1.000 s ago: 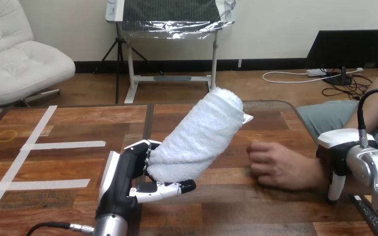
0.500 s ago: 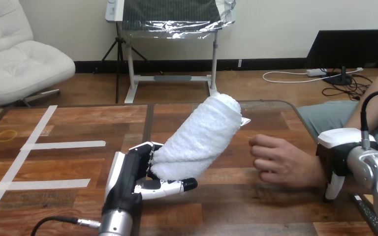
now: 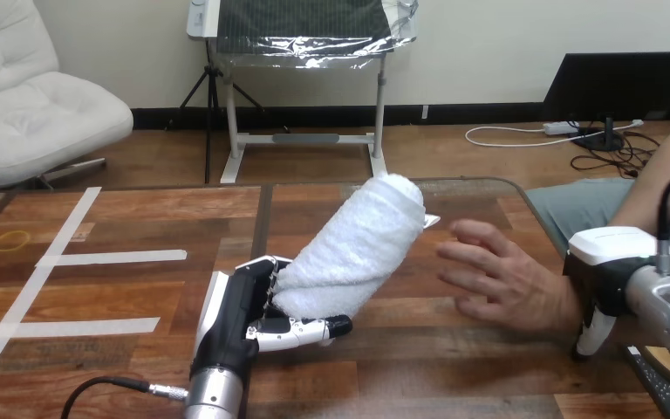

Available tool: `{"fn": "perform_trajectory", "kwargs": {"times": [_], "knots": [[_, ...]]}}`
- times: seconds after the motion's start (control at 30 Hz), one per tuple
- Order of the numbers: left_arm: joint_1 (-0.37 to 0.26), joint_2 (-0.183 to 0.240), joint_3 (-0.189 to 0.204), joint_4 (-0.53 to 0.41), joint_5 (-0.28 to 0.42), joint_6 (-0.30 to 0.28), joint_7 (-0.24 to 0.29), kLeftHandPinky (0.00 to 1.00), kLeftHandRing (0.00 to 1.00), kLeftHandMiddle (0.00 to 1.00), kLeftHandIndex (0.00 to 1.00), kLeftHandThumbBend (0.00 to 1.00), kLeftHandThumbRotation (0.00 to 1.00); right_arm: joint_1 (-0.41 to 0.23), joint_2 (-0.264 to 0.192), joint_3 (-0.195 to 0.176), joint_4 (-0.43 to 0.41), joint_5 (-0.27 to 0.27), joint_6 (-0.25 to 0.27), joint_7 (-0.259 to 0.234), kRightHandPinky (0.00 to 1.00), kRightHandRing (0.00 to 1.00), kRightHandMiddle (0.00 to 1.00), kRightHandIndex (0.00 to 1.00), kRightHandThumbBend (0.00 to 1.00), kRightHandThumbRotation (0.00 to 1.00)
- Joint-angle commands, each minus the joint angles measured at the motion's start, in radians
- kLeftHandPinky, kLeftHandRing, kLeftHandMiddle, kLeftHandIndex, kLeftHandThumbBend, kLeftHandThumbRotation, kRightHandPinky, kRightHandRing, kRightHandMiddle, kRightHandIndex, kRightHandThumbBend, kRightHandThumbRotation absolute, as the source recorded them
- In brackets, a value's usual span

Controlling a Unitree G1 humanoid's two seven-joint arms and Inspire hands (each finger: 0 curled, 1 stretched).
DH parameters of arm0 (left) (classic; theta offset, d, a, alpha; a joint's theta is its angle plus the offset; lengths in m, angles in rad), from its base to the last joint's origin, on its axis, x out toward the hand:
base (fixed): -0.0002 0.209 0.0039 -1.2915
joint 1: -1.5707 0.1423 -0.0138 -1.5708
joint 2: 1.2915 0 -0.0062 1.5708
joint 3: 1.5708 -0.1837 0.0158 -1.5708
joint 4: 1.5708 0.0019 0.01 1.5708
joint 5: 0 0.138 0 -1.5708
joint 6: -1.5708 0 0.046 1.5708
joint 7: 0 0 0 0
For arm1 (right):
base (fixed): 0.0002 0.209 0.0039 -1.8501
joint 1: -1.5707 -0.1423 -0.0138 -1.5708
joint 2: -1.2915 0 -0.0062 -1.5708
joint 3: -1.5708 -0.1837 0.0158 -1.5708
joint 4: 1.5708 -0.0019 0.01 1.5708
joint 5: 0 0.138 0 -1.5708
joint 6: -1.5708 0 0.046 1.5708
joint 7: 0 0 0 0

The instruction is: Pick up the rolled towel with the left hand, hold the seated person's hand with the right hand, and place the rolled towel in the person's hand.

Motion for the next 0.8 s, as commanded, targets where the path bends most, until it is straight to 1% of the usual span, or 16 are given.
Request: {"fn": "perform_trajectory", "kwargs": {"times": [0.0,0.13,0.3,0.4,0.63,0.77], "knots": [[-0.098,-0.007,-0.003,0.015,-0.008,-0.05,0.016,0.36,0.39,0.44,0.51,0.62,0.0,-0.005,-0.019,-0.069,-0.109,0.041,0.01,-0.032,0.13,0.24,0.35,0.37,0.67,0.0],[-0.1,-0.006,-0.005,0.021,-0.005,-0.051,0.018,0.36,0.4,0.44,0.51,0.61,0.0,0.008,-0.033,-0.081,-0.159,0.044,0.021,-0.011,0.15,0.26,0.37,0.42,0.68,0.0],[-0.104,-0.006,-0.007,0.034,-0.002,-0.056,0.024,0.36,0.4,0.44,0.51,0.61,0.0,0.027,-0.049,-0.101,-0.209,0.056,0.017,-0.005,0.18,0.29,0.4,0.48,0.68,0.0],[-0.107,-0.006,-0.007,0.043,-0.003,-0.059,0.025,0.36,0.4,0.44,0.51,0.61,0.0,0.035,-0.051,-0.11,-0.231,0.063,0.023,-0.003,0.19,0.29,0.4,0.48,0.68,0.0],[-0.11,-0.005,-0.008,0.059,-0.003,-0.064,0.025,0.36,0.4,0.44,0.52,0.6,0.0,0.053,-0.044,-0.128,-0.279,0.071,0.046,0.012,0.16,0.26,0.37,0.44,0.69,0.0],[-0.108,-0.009,-0.006,0.063,-0.016,-0.066,0.008,0.36,0.4,0.44,0.52,0.6,0.0,0.068,-0.042,-0.134,-0.305,0.075,0.051,0.007,0.15,0.24,0.36,0.43,0.69,0.0]]}}
